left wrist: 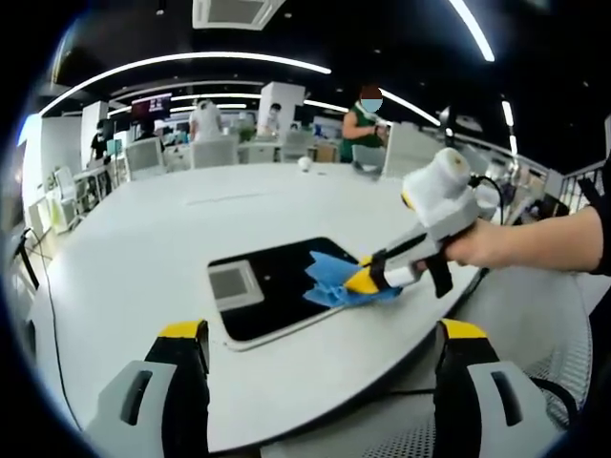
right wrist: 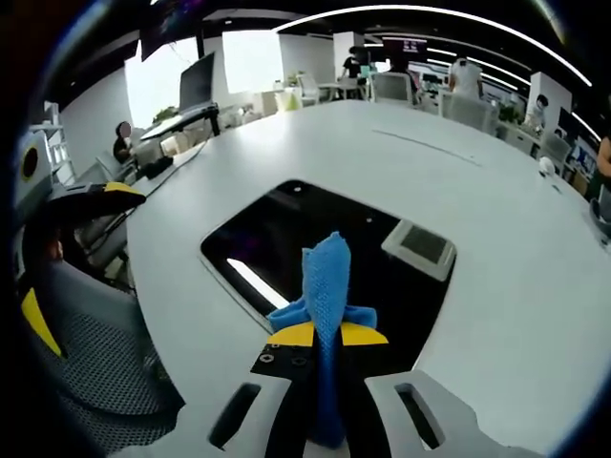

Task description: Wipe the mirror surface with the cleaning cloth until all visible marks leave the cleaned area.

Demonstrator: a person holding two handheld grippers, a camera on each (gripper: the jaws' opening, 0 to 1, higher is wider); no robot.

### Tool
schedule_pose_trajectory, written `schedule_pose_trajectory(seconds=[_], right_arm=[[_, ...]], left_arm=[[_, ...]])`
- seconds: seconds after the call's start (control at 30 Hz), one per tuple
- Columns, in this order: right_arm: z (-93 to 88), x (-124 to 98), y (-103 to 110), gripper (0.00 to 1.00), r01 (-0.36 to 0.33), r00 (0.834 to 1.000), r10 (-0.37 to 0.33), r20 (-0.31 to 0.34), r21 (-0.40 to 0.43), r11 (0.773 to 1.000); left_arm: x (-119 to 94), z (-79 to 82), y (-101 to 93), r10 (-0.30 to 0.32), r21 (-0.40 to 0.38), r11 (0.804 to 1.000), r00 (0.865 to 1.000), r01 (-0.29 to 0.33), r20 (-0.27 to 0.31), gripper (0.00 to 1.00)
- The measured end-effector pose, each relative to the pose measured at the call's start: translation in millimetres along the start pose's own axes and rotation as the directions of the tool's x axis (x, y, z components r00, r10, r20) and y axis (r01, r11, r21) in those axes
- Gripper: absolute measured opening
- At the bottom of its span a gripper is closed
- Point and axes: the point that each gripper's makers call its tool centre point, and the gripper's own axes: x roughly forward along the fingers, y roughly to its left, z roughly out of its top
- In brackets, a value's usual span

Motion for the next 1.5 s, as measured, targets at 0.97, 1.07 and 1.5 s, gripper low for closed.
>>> schedule_pose_trajectory(seconds=[0.97,1.07,1.5], right_arm=[[-5.0,-5.4,-8.4,0.02,-0.001,1.000,0.001,-0.012,0.001,1.000],[-6.4,-7.4,-10.9,0.02,0.004,1.000,-0.004,-0.015,0.006,1.000],[-11.6,-13.1,-20.0,0.02,0.027,0.999,-0.026,-0.024,0.032,0.999]], left_arm=[[-1.2,0.7,0.7,0.008,-0.002,1.000,1.000,-0.008,0.003,0.99],[-1.3,0.6,0.5,0.006,-0.001,1.000,1.000,-0.006,0.002,0.98],[-1.0,0.4,-0.6,-0.004,0.002,1.000,1.000,0.004,-0.001,0.98]])
